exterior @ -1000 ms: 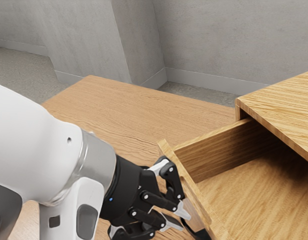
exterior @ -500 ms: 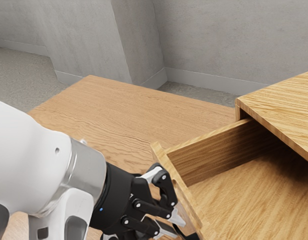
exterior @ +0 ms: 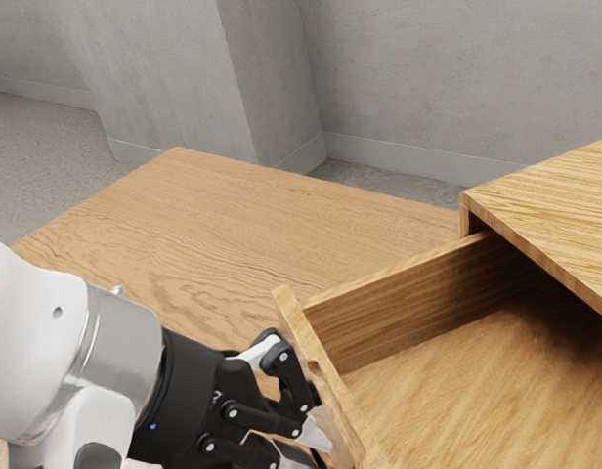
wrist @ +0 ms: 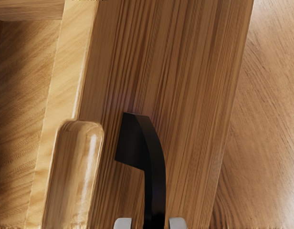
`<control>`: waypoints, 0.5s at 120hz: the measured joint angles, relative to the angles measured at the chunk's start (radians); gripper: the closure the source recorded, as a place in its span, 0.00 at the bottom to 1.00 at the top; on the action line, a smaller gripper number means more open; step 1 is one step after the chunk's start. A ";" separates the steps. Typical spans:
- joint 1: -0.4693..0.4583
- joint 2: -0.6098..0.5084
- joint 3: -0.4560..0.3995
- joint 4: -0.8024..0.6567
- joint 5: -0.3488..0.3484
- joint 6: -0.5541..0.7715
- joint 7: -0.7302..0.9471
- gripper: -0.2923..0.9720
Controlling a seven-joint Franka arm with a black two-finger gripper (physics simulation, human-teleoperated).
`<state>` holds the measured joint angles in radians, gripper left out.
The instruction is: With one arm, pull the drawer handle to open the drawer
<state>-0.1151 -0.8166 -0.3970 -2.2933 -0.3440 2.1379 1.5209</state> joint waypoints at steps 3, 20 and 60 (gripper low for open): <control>0.000 -0.006 0.001 -0.003 0.000 -0.001 0.000 0.80; 0.000 -0.038 0.008 -0.012 -0.002 -0.010 0.000 0.80; 0.121 -0.038 0.041 0.264 0.002 -0.265 -0.033 0.51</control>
<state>0.0058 -0.8545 -0.3555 -2.0293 -0.3423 1.8728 1.4882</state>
